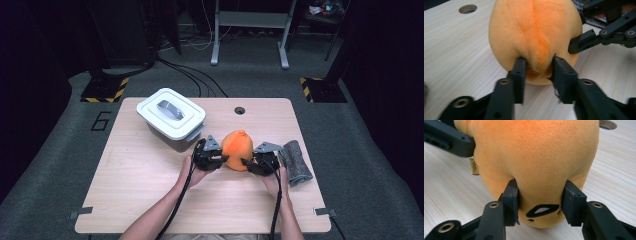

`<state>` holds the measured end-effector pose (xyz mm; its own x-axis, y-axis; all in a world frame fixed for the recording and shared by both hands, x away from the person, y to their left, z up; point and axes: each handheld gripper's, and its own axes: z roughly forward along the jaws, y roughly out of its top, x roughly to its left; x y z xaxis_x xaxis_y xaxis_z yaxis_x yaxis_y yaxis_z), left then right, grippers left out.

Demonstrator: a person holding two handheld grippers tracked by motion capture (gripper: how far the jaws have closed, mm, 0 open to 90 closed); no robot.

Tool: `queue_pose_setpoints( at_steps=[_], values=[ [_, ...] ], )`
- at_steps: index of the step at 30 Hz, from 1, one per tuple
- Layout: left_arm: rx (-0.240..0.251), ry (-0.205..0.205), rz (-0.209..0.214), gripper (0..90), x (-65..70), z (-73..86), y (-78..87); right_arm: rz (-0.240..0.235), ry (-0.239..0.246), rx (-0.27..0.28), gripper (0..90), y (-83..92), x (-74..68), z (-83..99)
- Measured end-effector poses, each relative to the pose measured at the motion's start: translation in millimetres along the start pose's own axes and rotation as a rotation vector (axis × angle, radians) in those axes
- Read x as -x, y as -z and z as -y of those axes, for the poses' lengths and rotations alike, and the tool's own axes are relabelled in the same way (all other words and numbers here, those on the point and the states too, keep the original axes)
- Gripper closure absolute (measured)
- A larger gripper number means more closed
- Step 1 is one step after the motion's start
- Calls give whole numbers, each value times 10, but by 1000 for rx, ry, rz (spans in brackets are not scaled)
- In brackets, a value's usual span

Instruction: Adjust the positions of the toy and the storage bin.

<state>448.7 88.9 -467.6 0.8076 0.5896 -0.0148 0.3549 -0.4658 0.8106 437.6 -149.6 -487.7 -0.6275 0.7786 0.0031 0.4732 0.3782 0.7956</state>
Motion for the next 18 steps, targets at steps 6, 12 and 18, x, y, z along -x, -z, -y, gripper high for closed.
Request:
queue_pose_setpoints(
  at_steps=[6, 12, 18],
  values=[
    [14, 35, -8, 378, -19, -62, 31, 5, 22, 5, 541, 6, -28, 35],
    [2, 78, -1, 281, -74, -207, -43, 21, 41, 0, 537, 12, -68, 36],
    [-34, 76, 39, 242, -82, -226, -166, 26, 50, -4, 530, 14, -81, 35]
  ],
)
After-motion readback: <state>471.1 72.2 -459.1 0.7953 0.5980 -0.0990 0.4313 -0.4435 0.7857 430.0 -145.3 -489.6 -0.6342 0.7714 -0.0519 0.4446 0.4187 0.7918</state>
